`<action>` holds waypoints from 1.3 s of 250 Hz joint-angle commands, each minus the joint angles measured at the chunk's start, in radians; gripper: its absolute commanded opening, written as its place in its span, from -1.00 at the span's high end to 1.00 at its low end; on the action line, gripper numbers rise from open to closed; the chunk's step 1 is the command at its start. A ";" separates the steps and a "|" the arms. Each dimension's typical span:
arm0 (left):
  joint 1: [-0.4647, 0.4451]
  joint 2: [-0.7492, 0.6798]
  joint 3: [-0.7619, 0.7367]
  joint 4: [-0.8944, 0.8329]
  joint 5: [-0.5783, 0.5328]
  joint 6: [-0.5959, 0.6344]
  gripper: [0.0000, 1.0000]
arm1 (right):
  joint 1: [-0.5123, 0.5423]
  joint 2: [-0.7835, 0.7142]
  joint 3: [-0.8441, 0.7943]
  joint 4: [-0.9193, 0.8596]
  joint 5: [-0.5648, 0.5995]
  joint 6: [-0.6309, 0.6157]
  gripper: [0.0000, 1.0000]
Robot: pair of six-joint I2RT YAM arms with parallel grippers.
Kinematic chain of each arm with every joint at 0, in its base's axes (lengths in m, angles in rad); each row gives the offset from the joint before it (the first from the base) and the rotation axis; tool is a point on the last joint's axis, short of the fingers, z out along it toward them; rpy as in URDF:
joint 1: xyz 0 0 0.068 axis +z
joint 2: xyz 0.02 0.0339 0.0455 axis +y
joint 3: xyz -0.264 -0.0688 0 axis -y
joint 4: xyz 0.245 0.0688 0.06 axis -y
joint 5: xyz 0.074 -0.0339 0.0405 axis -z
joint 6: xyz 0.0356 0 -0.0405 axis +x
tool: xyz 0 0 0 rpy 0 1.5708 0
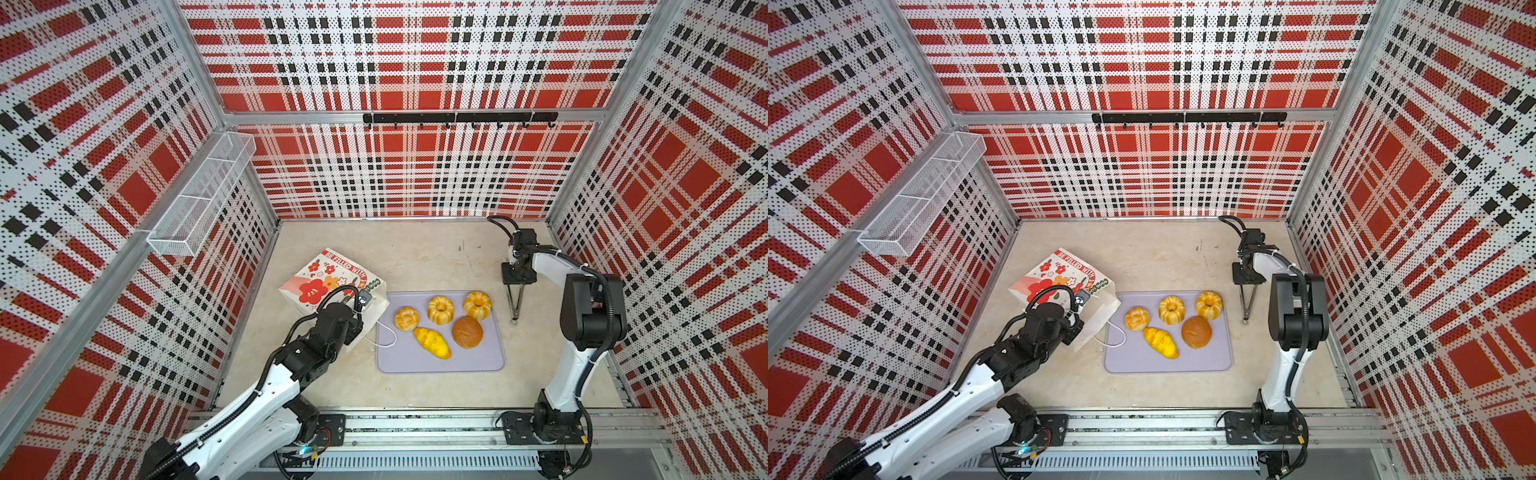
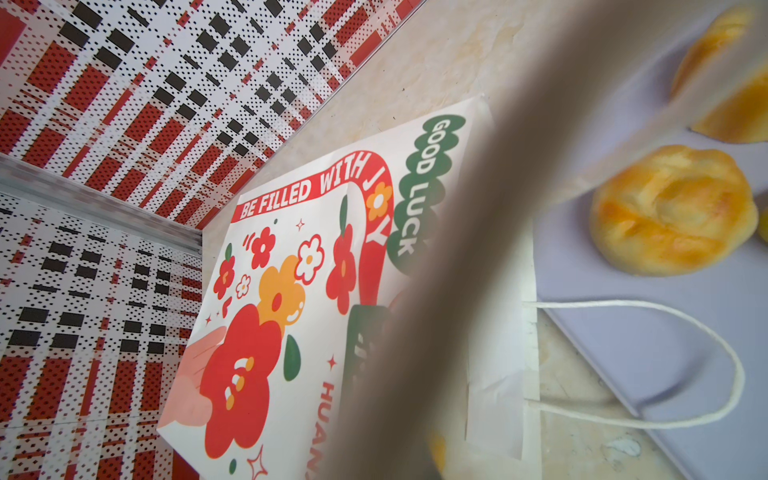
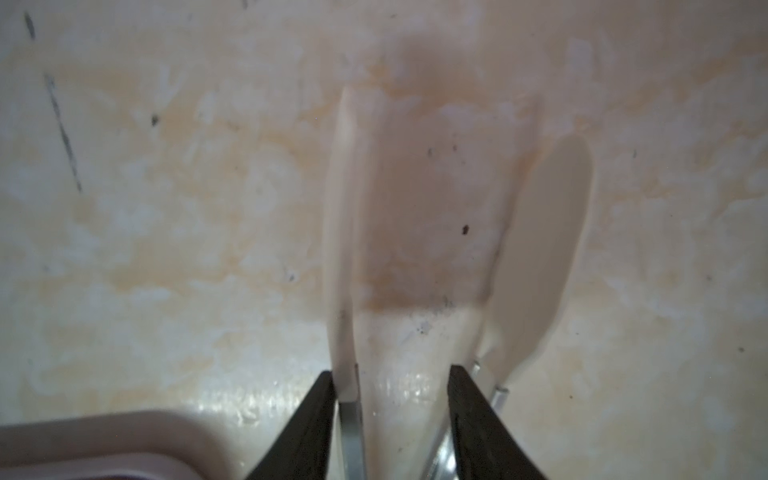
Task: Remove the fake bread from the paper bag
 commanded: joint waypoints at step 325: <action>-0.012 -0.003 -0.011 0.006 0.013 0.008 1.00 | -0.059 -0.081 -0.292 0.217 -0.179 0.120 0.05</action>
